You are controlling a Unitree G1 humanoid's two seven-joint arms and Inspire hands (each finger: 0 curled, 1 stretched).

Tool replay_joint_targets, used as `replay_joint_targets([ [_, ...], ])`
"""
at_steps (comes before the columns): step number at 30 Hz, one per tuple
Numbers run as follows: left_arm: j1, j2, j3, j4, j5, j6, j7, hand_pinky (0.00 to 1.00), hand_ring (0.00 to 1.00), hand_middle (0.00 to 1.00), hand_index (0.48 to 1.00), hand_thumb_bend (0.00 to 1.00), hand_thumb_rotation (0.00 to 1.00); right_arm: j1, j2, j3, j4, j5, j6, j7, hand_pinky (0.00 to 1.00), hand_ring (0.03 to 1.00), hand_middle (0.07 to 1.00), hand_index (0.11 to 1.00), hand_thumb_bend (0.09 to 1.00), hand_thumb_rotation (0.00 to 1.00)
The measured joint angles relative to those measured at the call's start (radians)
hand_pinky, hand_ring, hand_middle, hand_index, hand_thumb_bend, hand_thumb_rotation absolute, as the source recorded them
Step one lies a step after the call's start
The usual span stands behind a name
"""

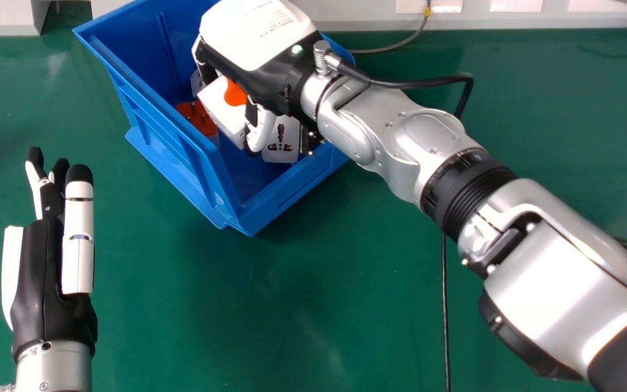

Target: Pick all objects and put in blue box

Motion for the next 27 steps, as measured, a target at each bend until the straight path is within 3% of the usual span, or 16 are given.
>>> replay_joint_targets([
  [9, 0.000, 0.001, 0.004, 0.003, 0.000, -0.004, 0.000, 1.00, 1.00, 1.00, 1.000, 0.38, 1.00, -0.017, 0.004, 0.041, 0.041, -0.025, 0.011, -0.047, 0.08, 0.122, 0.209, 0.484, 0.513, 0.12],
  [27, 0.001, -0.004, -0.005, -0.007, 0.004, 0.001, 0.006, 1.00, 1.00, 1.00, 1.000, 0.37, 1.00, -0.016, 0.057, 0.081, 0.086, -0.058, 0.081, -0.196, 0.04, 0.089, 0.152, 0.470, 0.515, 0.12],
])
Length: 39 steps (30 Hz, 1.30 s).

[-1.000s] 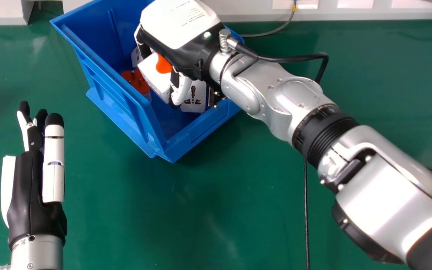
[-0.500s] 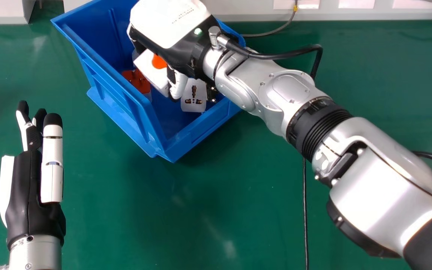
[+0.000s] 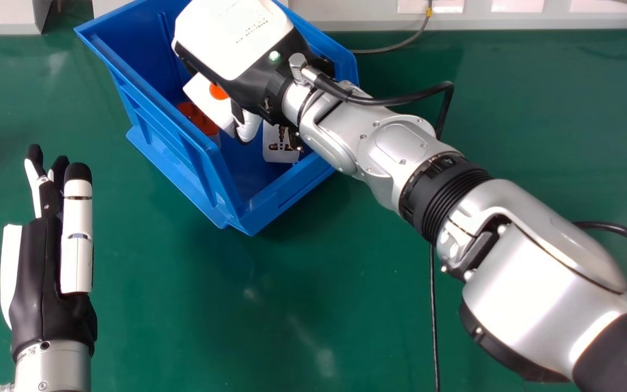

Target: Pick all objects and put in blue box

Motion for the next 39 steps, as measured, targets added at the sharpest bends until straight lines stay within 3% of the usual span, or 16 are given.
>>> replay_joint_targets([
  [1, 0.000, -0.001, -0.002, 0.000, 0.001, 0.000, 0.002, 1.00, 1.00, 1.00, 1.000, 0.37, 1.00, 0.000, 0.001, -0.003, 0.000, 0.002, 0.003, -0.006, 0.06, 0.106, 0.223, 0.468, 0.517, 0.09],
  [6, 0.000, -0.003, -0.004, 0.000, 0.004, 0.001, 0.010, 1.00, 1.00, 1.00, 1.000, 0.37, 1.00, 0.009, 0.002, -0.032, 0.000, 0.047, -0.018, 0.019, 0.08, 0.130, 0.277, 0.467, 0.519, 0.07],
  [7, 0.000, -0.003, -0.004, 0.000, 0.004, 0.001, 0.010, 1.00, 1.00, 1.00, 1.000, 0.37, 1.00, 0.013, 0.002, -0.034, 0.000, 0.051, -0.023, 0.033, 0.23, 0.298, 0.422, 0.562, 0.503, 0.11],
  [8, 0.000, -0.003, -0.004, 0.000, 0.004, 0.001, 0.011, 1.00, 1.00, 1.00, 1.000, 0.37, 1.00, 0.017, 0.001, -0.035, 0.000, 0.055, -0.030, 0.042, 0.37, 0.438, 0.538, 0.648, 0.462, 0.09],
  [11, 0.000, -0.003, -0.004, 0.000, 0.004, 0.001, 0.011, 1.00, 1.00, 1.00, 1.000, 0.37, 1.00, 0.029, 0.000, -0.034, 0.000, 0.058, -0.034, 0.052, 0.70, 0.770, 0.811, 0.855, 0.342, 0.04],
  [14, 0.000, -0.003, -0.005, 0.000, 0.004, 0.001, 0.011, 1.00, 1.00, 1.00, 1.000, 0.37, 1.00, 0.032, -0.004, -0.029, 0.000, 0.055, -0.034, 0.052, 0.85, 0.906, 0.923, 0.941, 0.279, 0.01],
  [23, -0.002, -0.002, -0.004, 0.000, 0.004, 0.001, 0.011, 1.00, 1.00, 1.00, 1.000, 0.38, 0.99, 0.032, -0.015, -0.003, 0.000, 0.035, -0.025, 0.051, 0.95, 0.992, 0.994, 0.995, 0.243, 0.00],
  [39, -0.009, -0.001, -0.004, 0.001, 0.005, 0.004, 0.013, 1.00, 1.00, 1.00, 1.000, 0.38, 0.99, 0.032, -0.017, 0.005, -0.002, 0.033, -0.014, 0.051, 0.96, 1.000, 1.000, 1.000, 0.283, 0.00],
])
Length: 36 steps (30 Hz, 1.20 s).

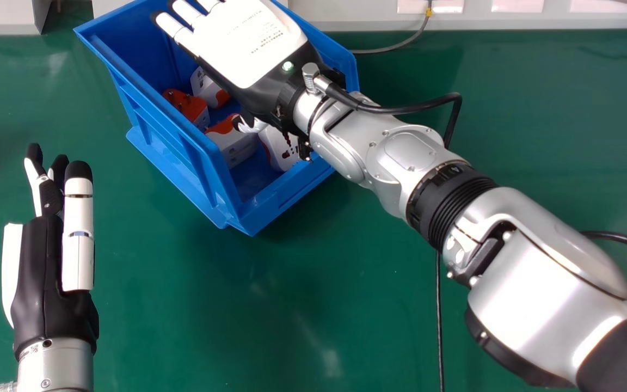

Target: Pick all objects and put in blue box

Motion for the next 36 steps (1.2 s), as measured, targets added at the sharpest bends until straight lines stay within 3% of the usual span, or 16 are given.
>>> replay_joint_targets([
  [8, -0.016, 0.004, 0.000, 0.007, 0.001, -0.001, 0.001, 1.00, 1.00, 1.00, 1.000, 0.38, 0.99, 0.001, -0.019, -0.004, -0.020, 0.005, 0.000, 0.000, 0.96, 1.000, 1.000, 1.000, 0.267, 0.00],
  [12, -0.018, 0.006, 0.001, 0.019, 0.000, -0.001, 0.000, 1.00, 1.00, 1.00, 1.000, 0.38, 0.99, 0.014, -0.037, -0.046, -0.071, 0.043, -0.009, 0.015, 0.97, 1.000, 1.000, 1.000, 0.260, 0.00],
  [20, -0.029, 0.010, 0.009, 0.035, 0.001, -0.001, 0.001, 1.00, 1.00, 1.00, 1.000, 0.38, 0.99, 0.165, -0.159, -0.132, -0.410, 0.082, -0.020, 0.038, 0.97, 1.000, 1.000, 1.000, 0.306, 0.01],
  [29, -0.034, 0.018, 0.016, 0.052, 0.001, -0.001, -0.003, 1.00, 1.00, 1.00, 1.000, 0.37, 0.99, 0.581, -0.315, -0.257, -0.996, 0.098, -0.001, 0.085, 0.98, 1.000, 1.000, 1.000, 0.352, 0.21],
  [32, -0.038, 0.027, 0.024, 0.055, 0.000, -0.002, -0.005, 1.00, 1.00, 1.00, 1.000, 0.37, 0.99, 0.739, -0.359, -0.316, -1.162, 0.129, -0.025, 0.086, 0.98, 1.000, 1.000, 1.000, 0.352, 0.21],
  [34, -0.043, 0.032, 0.031, 0.058, -0.001, -0.002, -0.008, 1.00, 1.00, 1.00, 1.000, 0.37, 0.99, 0.838, -0.383, -0.358, -1.242, 0.162, -0.042, 0.088, 0.99, 1.000, 1.000, 1.000, 0.387, 0.35],
  [35, -0.044, 0.034, 0.034, 0.059, -0.001, -0.002, -0.009, 1.00, 1.00, 1.00, 1.000, 0.37, 0.99, 0.867, -0.389, -0.369, -1.260, 0.166, -0.045, 0.089, 0.99, 1.000, 1.000, 1.000, 0.387, 0.35],
  [36, -0.049, 0.036, 0.034, 0.060, -0.002, -0.001, -0.013, 1.00, 1.00, 1.00, 1.000, 0.37, 0.99, 0.907, -0.398, -0.386, -1.284, 0.169, -0.052, 0.087, 0.99, 1.000, 1.000, 1.000, 0.402, 0.41],
])
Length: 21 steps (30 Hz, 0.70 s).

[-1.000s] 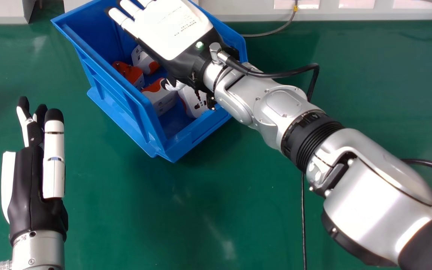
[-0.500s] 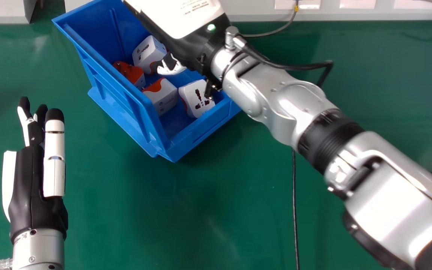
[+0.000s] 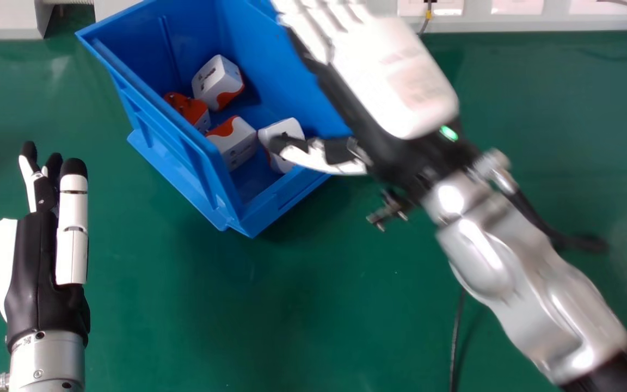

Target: Pick all objects and put in blue box

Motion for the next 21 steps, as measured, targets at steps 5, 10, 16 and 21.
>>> replay_joint_targets([
  [5, -0.011, 0.011, 0.008, 0.014, -0.008, 0.000, -0.009, 1.00, 1.00, 1.00, 1.000, 0.37, 1.00, 0.161, -0.015, -0.060, -0.044, 0.039, -0.072, -0.045, 0.99, 1.000, 1.000, 1.000, 0.446, 0.64],
  [10, -0.017, 0.016, 0.017, 0.043, -0.017, -0.011, -0.020, 1.00, 1.00, 1.00, 1.000, 0.37, 1.00, 0.252, 0.019, -0.115, -0.048, 0.195, -0.134, -0.039, 1.00, 1.000, 1.000, 1.000, 0.455, 0.80],
  [16, -0.017, 0.024, 0.025, 0.068, -0.017, -0.041, -0.033, 1.00, 1.00, 1.00, 1.000, 0.37, 1.00, 0.381, 0.076, -0.145, -0.056, 0.330, -0.111, 0.035, 1.00, 1.000, 1.000, 1.000, 0.446, 0.95],
  [21, -0.015, 0.033, 0.025, 0.092, -0.016, -0.071, -0.040, 1.00, 1.00, 1.00, 1.000, 0.37, 1.00, 0.453, 0.131, -0.186, -0.057, 0.456, -0.094, 0.080, 1.00, 1.000, 1.000, 1.000, 0.429, 0.97],
])
